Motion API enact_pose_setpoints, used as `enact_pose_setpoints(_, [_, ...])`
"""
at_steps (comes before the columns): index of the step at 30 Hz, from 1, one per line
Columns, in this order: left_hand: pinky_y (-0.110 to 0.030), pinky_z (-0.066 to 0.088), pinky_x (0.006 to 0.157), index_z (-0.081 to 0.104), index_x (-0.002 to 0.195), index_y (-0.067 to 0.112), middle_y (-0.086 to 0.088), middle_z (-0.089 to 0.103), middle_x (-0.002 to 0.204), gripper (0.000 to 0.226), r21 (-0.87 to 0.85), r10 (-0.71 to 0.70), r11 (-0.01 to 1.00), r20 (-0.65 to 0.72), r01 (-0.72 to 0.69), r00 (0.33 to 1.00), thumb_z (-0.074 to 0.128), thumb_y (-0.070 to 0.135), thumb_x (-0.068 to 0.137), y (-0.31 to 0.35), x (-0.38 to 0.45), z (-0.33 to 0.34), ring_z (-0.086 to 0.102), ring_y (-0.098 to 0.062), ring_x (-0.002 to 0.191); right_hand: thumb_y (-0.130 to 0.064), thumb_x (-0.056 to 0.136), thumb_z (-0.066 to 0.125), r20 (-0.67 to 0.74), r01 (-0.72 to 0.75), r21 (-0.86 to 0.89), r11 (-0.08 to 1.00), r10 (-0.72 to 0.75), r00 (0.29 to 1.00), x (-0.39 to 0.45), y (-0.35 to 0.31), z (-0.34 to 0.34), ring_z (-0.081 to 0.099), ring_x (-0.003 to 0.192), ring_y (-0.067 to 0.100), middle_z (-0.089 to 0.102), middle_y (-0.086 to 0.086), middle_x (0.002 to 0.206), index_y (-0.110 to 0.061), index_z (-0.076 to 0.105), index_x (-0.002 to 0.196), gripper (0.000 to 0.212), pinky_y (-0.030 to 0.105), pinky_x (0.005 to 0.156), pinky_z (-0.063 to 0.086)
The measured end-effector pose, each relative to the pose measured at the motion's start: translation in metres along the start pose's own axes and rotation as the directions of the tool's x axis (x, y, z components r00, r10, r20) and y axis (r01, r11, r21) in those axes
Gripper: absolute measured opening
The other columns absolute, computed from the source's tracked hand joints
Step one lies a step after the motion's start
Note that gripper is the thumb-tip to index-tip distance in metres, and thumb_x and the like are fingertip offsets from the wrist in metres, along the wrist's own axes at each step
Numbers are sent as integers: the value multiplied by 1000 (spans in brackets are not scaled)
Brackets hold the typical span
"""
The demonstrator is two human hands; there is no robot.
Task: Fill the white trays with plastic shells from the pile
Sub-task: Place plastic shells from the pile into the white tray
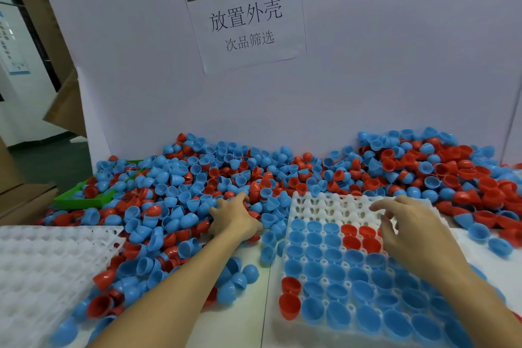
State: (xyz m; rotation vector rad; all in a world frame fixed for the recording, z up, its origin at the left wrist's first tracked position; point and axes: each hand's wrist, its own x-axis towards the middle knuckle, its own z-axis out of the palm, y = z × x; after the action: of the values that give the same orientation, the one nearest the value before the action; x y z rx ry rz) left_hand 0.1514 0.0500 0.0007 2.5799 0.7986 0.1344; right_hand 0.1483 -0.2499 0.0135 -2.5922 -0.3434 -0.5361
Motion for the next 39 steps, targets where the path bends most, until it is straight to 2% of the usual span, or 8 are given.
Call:
enact_pose_setpoints(5, [-24, 45, 59, 69, 83, 25, 3, 67, 89, 15, -363, 15, 930, -132, -63, 991, 80, 25, 73, -13, 8, -15, 62, -14, 77, -19, 96, 56, -15, 7, 11, 1000, -7, 1000, 1, 1, 0, 52, 84, 6, 54, -12, 102, -29, 66, 120, 28, 21, 70, 44])
enact_pose_setpoints(9, [-27, 42, 60, 61, 68, 15, 1, 57, 65, 18, -692, -63, 722, -101, -25, 993, 76, 14, 77, -27, 11, -30, 52, -18, 66, -19, 95, 57, -20, 5, 11, 1000, -5, 1000, 1, 1, 1, 53, 82, 6, 54, -13, 101, -30, 66, 120, 28, 19, 67, 44])
enact_pose_setpoints(15, [-40, 51, 67, 57, 70, 18, -11, 61, 76, 22, -951, -155, 281, 88, 129, 984, 72, 15, 86, -34, 5, -42, 59, -28, 74, -20, 95, 58, -15, 6, 26, 1000, -6, 1000, 2, 1, 2, 52, 78, 4, 52, -16, 100, -31, 67, 117, 27, 16, 63, 41])
enact_pose_setpoints(18, [-34, 53, 56, 57, 74, 19, -7, 62, 70, 19, -981, -182, 98, 149, 169, 972, 71, 15, 87, -31, 2, -43, 62, -23, 61, -20, 95, 58, -6, 2, 27, 1000, -2, 1000, 2, 1, 3, 53, 82, 4, 52, -17, 102, -32, 66, 117, 27, 18, 67, 46])
enact_pose_setpoints(24, [-27, 48, 50, 58, 92, 14, -10, 63, 92, 10, -950, -128, -216, 257, 225, 958, 63, 22, 92, -17, -14, -37, 59, -21, 73, -19, 96, 58, 10, 15, 56, 998, -15, 1000, 0, -2, 3, 55, 83, 5, 56, -14, 105, -31, 67, 118, 27, 23, 72, 52])
enact_pose_setpoints(28, [-28, 48, 43, 55, 70, 15, -7, 60, 67, 19, -941, 42, -233, 243, 246, 969, 62, 14, 87, 2, -37, -24, 60, -17, 53, -16, 95, 58, 8, 43, 180, 983, -45, 999, 0, -5, 4, 56, 78, 2, 61, -13, 103, -29, 69, 113, 24, 20, 73, 46])
enact_pose_setpoints(33, [-31, 48, 54, 56, 78, 18, -10, 55, 76, 13, -964, 164, -178, 168, 197, 972, 62, 14, 89, 26, -58, -8, 55, -23, 67, -7, 94, 63, -39, 114, 460, 881, -108, 993, -8, -29, 9, 60, 84, 0, 65, -19, 87, -29, 72, 102, 25, 12, 64, 49])
enact_pose_setpoints(39, [-35, 47, 60, 52, 63, 19, -6, 52, 66, 29, -982, 197, -117, 126, 151, 972, 60, 4, 87, 44, -86, 5, 52, -20, 59, -25, 93, 65, -81, 197, 750, 631, -209, 975, -27, -70, 9, 67, 85, 17, 71, -12, 89, -38, 73, 95, 16, 39, 66, 56])
